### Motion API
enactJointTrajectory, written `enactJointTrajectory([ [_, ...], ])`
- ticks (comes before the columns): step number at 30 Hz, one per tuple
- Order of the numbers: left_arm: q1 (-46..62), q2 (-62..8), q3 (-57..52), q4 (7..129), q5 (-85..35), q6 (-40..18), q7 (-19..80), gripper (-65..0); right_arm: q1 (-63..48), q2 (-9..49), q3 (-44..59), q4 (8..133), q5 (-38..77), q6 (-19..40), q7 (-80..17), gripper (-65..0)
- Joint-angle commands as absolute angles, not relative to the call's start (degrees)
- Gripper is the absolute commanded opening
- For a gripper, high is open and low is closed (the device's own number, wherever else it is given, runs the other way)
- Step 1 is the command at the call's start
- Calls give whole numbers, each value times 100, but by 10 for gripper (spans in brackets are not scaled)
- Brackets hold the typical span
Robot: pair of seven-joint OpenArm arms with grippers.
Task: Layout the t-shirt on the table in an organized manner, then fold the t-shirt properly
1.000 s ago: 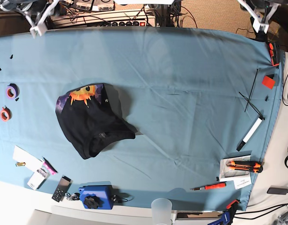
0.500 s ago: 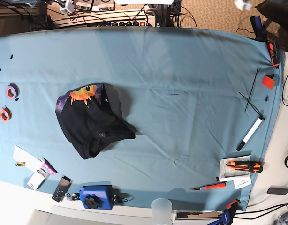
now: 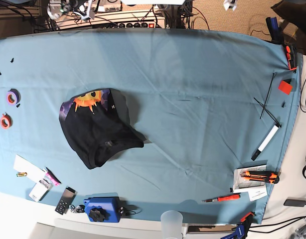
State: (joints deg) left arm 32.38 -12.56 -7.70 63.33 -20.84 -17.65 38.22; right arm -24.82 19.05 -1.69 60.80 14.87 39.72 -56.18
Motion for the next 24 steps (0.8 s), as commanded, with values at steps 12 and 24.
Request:
enactJointTrajectory([
  [12,2329,-1059,-790,3964,-1542,-1002,1417,-650,-777,1920,-1837,3430,517,3758,-2587,-650],
  [24,2311,-764,-790,3896,-1050,-878,1155,-650,-655,1874,-2069,3111,340,3701,-2567,-650],
])
